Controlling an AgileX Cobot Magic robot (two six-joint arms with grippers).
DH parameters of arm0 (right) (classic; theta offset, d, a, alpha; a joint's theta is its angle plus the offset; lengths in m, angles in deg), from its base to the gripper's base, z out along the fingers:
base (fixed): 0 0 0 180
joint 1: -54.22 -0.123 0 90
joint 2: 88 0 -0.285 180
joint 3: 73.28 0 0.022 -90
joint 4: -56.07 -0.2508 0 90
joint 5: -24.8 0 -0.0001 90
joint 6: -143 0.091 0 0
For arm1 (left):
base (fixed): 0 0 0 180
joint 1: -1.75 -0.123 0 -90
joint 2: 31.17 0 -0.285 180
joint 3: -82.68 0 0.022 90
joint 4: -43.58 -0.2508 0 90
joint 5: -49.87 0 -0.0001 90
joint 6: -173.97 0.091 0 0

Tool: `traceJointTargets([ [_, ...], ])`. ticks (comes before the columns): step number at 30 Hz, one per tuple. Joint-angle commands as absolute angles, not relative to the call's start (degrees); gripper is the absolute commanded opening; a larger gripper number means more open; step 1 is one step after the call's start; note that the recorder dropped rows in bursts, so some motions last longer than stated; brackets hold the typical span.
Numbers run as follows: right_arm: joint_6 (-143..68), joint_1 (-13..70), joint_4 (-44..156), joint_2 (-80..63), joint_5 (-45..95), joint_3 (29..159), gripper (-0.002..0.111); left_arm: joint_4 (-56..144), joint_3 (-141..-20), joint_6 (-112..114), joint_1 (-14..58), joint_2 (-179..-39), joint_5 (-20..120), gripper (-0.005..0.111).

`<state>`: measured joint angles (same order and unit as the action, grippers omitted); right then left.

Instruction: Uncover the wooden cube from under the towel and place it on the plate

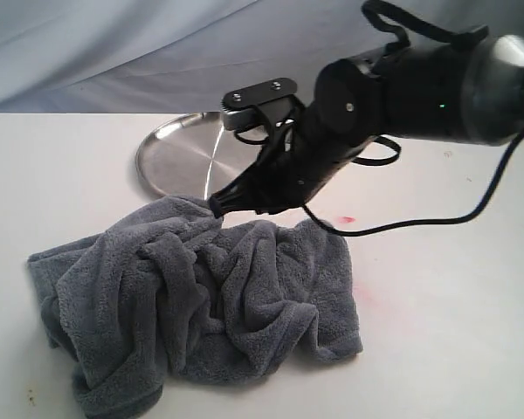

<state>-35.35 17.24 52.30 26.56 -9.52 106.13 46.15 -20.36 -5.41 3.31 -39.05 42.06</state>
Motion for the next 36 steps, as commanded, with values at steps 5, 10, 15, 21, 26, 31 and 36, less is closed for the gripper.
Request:
traceJointTargets([
  [5,-35.63,8.64,49.45,32.18,-10.27,118.41,0.000,46.11,-20.10,-5.52,3.36,-38.96,42.10,0.001],
  [10,-35.63,3.43,51.43,34.64,-11.29,120.00,0.001,46.11,-20.10,-5.52,3.36,-38.96,42.10,0.001],
  [15,-37.38,1.63,51.56,34.99,-9.05,120.00,0.043,46.11,-20.10,-5.52,3.36,-38.96,42.10,0.001],
  [21,-41.05,0.60,51.71,36.81,-2.23,120.00,0.071,46.11,-20.10,-5.52,3.36,-38.96,42.10,0.001],
  [26,-41.21,0.00,53.68,38.67,-1.07,120.00,0.071,46.11,-20.10,-5.41,3.36,-38.96,42.10,0.001],
  [31,-41.21,-0.47,54.10,41.10,-2.03,120.00,0.069,46.11,-20.10,-5.41,3.36,-38.96,42.10,0.001],
  [36,-41.09,-0.61,54.21,42.61,-3.65,120.00,0.063,46.11,-20.10,-5.50,3.36,-38.96,42.10,0.001],
])
